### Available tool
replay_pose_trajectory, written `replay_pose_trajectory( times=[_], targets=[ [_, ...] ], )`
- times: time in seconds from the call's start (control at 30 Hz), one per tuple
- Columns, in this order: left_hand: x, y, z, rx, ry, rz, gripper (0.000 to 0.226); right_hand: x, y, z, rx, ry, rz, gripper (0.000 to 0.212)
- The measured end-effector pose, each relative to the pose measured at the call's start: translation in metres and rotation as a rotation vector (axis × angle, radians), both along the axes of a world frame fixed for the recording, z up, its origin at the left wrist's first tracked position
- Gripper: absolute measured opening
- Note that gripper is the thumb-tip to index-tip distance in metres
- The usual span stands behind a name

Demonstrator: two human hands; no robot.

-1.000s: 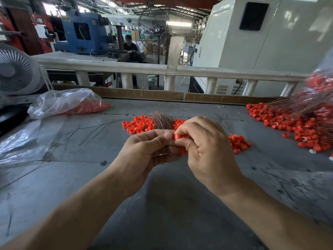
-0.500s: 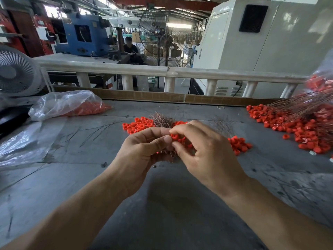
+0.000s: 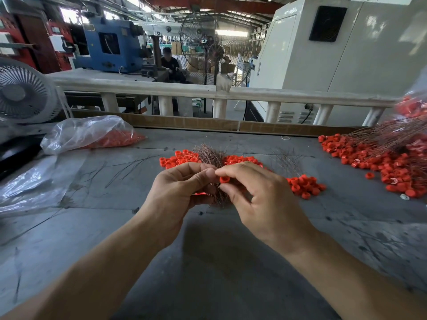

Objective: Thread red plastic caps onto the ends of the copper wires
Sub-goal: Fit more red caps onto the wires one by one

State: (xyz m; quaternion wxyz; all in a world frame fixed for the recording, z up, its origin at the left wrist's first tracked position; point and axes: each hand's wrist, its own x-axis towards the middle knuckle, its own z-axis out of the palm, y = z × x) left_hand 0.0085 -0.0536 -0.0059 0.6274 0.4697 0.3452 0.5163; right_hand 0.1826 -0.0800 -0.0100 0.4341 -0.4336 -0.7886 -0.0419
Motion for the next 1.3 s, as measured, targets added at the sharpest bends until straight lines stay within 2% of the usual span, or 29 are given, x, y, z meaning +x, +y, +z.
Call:
replay_pose_trajectory(
  times=[0.2,0.33,0.5,0.6,0.67,0.77,0.87,0.97,1.13,1.3],
  targets=[
    [0.002,0.001,-0.002,0.049,0.048,0.080,0.023,0.003,0.003,-0.002,-0.056,0.026,0.012,0.017],
    [0.000,0.001,-0.003,0.034,0.018,0.080,0.016,0.003,0.003,-0.003,-0.078,0.047,0.031,0.017],
    [-0.001,0.004,-0.002,0.040,0.045,0.107,0.016,0.002,0.001,-0.001,-0.111,0.050,0.054,0.020],
    [-0.003,0.004,-0.002,0.019,0.072,0.095,0.025,0.002,0.001,-0.001,-0.101,0.031,0.034,0.018],
    [-0.004,0.005,-0.002,0.017,0.101,0.106,0.025,0.007,0.003,0.000,-0.067,0.047,-0.054,0.017],
    [-0.005,0.006,-0.003,0.043,0.151,0.153,0.014,0.025,0.011,0.004,-0.038,0.040,-0.305,0.016],
    [-0.005,0.007,-0.004,0.081,0.215,0.175,0.014,0.054,0.021,0.006,-0.113,-0.006,-0.564,0.013],
    [-0.004,0.006,-0.005,0.122,0.268,0.187,0.014,0.081,0.028,0.008,-0.222,-0.038,-0.731,0.012],
    [-0.004,0.007,-0.007,0.151,0.347,0.214,0.015,0.099,0.033,0.006,-0.398,-0.090,-0.816,0.010],
    [-0.005,0.008,-0.008,0.159,0.373,0.215,0.016,0.101,0.034,0.005,-0.397,-0.152,-0.841,0.011]
  ],
)
